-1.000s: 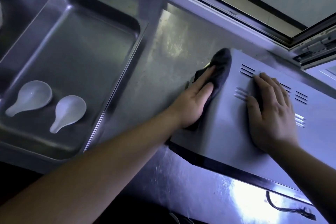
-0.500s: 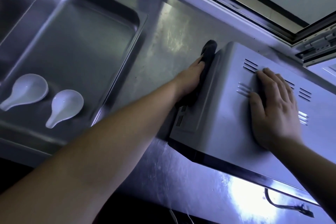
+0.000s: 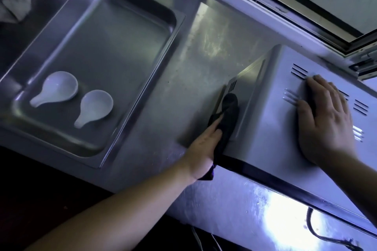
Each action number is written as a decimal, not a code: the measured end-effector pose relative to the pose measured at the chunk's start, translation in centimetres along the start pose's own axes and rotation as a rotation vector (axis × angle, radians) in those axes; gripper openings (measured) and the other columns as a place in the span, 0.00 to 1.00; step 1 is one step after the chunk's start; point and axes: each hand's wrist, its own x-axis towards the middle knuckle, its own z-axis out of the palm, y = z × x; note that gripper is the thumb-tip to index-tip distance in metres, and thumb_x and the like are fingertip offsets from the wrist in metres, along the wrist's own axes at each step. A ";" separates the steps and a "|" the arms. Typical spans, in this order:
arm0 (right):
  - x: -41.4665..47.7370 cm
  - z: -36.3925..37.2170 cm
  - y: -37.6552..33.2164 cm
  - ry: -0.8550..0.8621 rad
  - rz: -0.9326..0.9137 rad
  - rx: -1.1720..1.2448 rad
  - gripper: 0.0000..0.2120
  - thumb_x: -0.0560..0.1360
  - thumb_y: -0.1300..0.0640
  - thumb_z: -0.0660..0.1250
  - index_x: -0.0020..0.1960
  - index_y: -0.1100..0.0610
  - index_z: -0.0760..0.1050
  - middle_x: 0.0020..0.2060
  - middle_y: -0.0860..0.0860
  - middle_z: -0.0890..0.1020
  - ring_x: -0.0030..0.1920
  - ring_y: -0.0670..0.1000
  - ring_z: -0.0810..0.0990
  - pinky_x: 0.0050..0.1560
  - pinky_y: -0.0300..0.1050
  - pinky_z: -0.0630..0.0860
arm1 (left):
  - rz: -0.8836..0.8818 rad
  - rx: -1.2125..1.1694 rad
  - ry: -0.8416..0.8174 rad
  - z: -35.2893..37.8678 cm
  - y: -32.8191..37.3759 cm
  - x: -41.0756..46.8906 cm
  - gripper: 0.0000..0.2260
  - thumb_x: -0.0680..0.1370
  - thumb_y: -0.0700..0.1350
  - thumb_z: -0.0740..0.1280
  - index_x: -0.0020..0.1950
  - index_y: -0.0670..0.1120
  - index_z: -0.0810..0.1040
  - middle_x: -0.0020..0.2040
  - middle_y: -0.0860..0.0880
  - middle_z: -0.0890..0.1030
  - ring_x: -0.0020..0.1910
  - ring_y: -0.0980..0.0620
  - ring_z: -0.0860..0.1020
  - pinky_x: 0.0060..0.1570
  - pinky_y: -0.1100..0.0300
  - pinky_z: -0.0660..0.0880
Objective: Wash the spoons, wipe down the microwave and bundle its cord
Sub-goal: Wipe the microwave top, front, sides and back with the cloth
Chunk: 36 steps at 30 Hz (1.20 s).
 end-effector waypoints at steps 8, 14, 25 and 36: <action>0.0 0.0 0.1 0.001 0.003 0.033 0.27 0.81 0.45 0.55 0.78 0.52 0.63 0.79 0.50 0.64 0.80 0.55 0.59 0.79 0.57 0.55 | 0.544 0.428 -0.076 3.8 3.6 -6.6 0.23 0.85 0.39 0.60 0.78 0.55 0.69 0.80 0.60 0.66 0.81 0.60 0.58 0.81 0.58 0.54; 0.1 0.2 0.1 0.014 -0.002 0.007 0.26 0.81 0.47 0.55 0.77 0.54 0.64 0.78 0.52 0.66 0.79 0.55 0.60 0.79 0.56 0.55 | 0.451 0.252 -0.069 2.9 2.1 -5.6 0.22 0.87 0.43 0.56 0.80 0.60 0.65 0.80 0.63 0.65 0.78 0.59 0.66 0.76 0.51 0.66; 0.0 0.0 0.0 0.019 -0.018 -0.001 0.25 0.82 0.50 0.56 0.77 0.55 0.65 0.78 0.53 0.66 0.79 0.56 0.60 0.79 0.57 0.56 | -0.203 -0.075 0.216 -1.0 -5.5 1.6 0.17 0.84 0.58 0.60 0.73 0.66 0.74 0.53 0.43 0.85 0.43 0.41 0.83 0.52 0.50 0.80; 0.0 0.2 0.1 0.021 -0.020 0.006 0.26 0.81 0.49 0.55 0.78 0.54 0.65 0.78 0.52 0.66 0.79 0.56 0.60 0.79 0.55 0.56 | -0.247 0.150 0.103 -0.8 1.1 8.9 0.17 0.84 0.61 0.60 0.71 0.64 0.77 0.65 0.51 0.82 0.64 0.50 0.80 0.69 0.50 0.75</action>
